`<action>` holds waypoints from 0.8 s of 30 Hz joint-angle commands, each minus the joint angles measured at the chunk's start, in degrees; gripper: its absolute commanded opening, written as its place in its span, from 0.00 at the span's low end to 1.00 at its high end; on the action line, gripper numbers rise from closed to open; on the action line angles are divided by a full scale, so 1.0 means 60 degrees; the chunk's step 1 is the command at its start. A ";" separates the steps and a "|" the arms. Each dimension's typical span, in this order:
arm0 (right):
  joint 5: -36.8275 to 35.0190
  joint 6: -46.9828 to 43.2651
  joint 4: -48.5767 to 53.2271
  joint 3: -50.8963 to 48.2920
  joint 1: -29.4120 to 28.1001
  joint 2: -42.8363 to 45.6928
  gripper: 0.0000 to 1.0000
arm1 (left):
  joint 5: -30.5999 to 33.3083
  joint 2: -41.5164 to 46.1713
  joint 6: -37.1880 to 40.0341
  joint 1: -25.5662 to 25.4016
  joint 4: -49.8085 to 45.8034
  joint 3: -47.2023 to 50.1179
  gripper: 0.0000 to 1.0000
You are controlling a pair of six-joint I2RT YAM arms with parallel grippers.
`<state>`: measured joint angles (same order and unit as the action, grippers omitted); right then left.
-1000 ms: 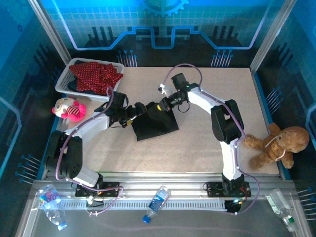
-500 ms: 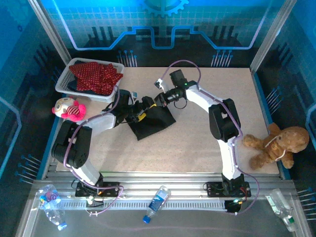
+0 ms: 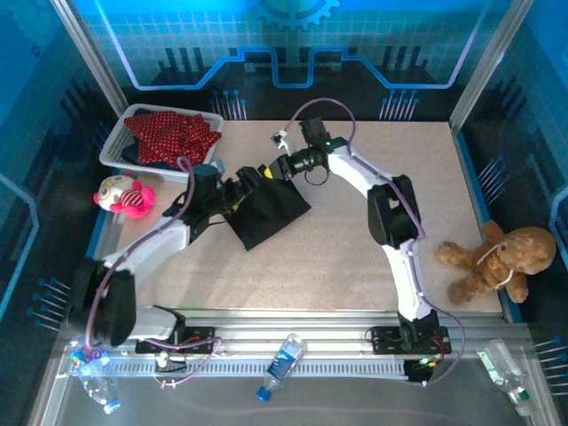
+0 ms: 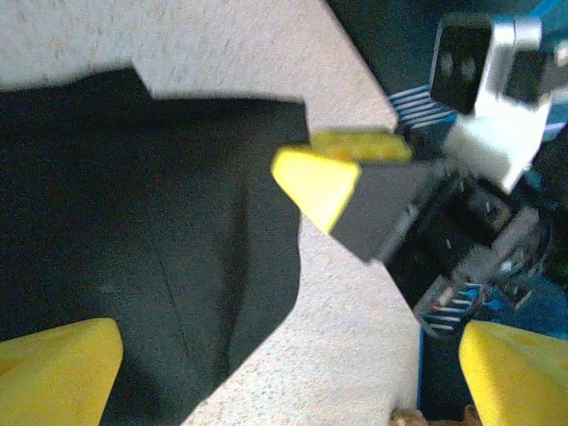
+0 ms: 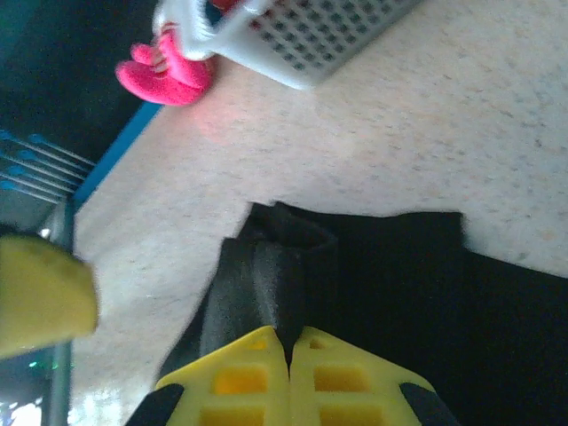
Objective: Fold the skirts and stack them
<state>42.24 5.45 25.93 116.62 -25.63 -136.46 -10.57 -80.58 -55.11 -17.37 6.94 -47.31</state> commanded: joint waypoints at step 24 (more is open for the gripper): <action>-0.3607 0.2172 0.1195 -0.0185 -0.0078 0.0307 0.40 | 0.1684 -0.1134 -0.0420 -0.0376 -0.1296 0.0176 0.99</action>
<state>24.84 15.46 32.42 118.10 -26.22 -141.88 2.20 -92.38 -57.08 -20.12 0.16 -46.63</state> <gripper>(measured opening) 0.393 0.990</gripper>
